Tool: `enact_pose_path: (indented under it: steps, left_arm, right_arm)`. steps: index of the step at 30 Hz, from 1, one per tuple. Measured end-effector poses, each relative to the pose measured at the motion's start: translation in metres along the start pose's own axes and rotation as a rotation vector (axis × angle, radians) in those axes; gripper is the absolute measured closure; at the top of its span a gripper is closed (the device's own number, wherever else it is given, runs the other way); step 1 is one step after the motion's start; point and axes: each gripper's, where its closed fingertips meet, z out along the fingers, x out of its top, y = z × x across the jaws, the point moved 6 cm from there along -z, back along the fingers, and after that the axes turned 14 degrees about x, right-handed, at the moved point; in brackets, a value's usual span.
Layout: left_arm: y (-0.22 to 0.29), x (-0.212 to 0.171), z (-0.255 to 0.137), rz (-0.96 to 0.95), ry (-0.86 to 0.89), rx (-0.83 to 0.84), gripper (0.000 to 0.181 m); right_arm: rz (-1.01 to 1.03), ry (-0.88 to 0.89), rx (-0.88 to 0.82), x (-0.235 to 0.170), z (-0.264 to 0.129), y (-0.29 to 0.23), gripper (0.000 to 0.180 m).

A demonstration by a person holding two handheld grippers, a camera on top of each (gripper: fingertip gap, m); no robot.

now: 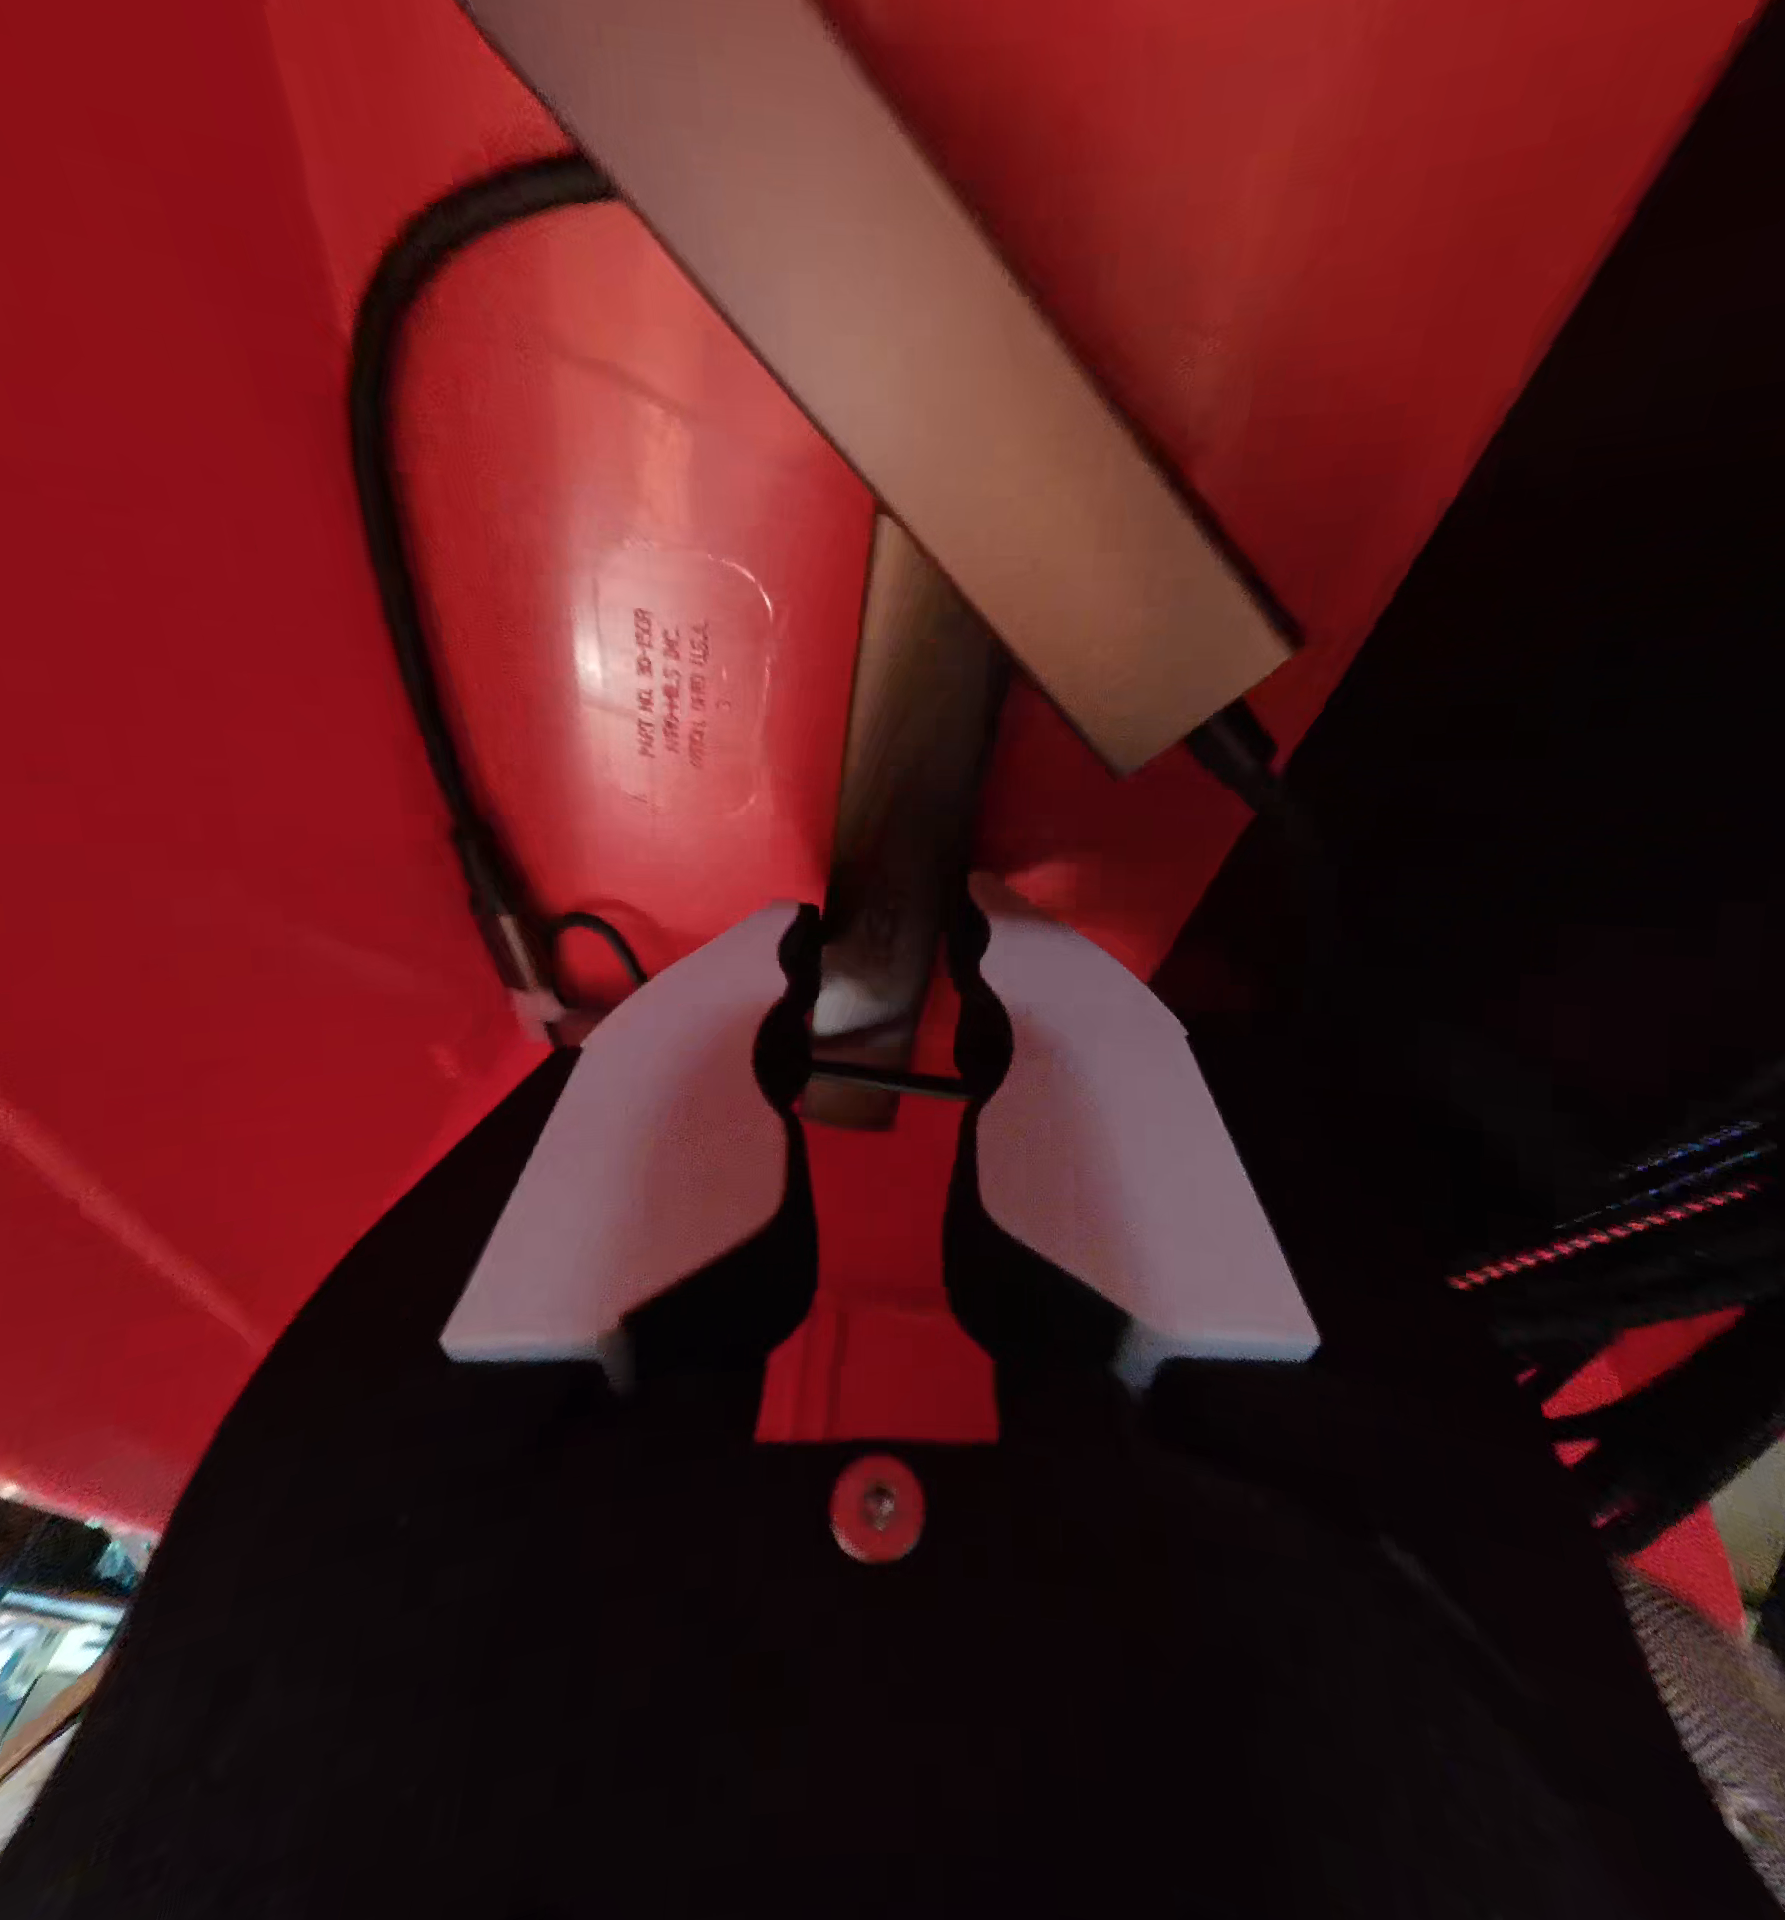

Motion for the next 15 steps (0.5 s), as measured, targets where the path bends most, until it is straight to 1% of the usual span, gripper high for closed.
enact_pose_path:
  steps: [1,4,8,12,15]
  left_arm:
    - [-0.002,0.001,-0.004,-0.034,0.029,0.021,0.154]
    - [-0.010,0.001,-0.025,-0.128,0.117,0.097,0.154]
    - [-0.022,-0.013,-0.063,-0.259,0.226,0.202,0.154]
    - [-0.033,-0.028,-0.102,-0.415,0.365,0.214,0.155]
    - [-0.036,-0.035,-0.120,-0.475,0.428,0.234,0.155]
  right_arm:
    - [0.002,0.004,0.000,0.000,0.000,0.000,0.151]
    - [0.012,0.000,0.008,-0.001,0.000,0.000,0.151]
    - [0.014,0.009,0.016,0.000,0.000,-0.002,0.151]
    - [0.035,0.043,0.020,0.003,-0.003,-0.001,0.151]
    - [0.057,0.072,0.029,0.005,-0.005,-0.001,0.151]
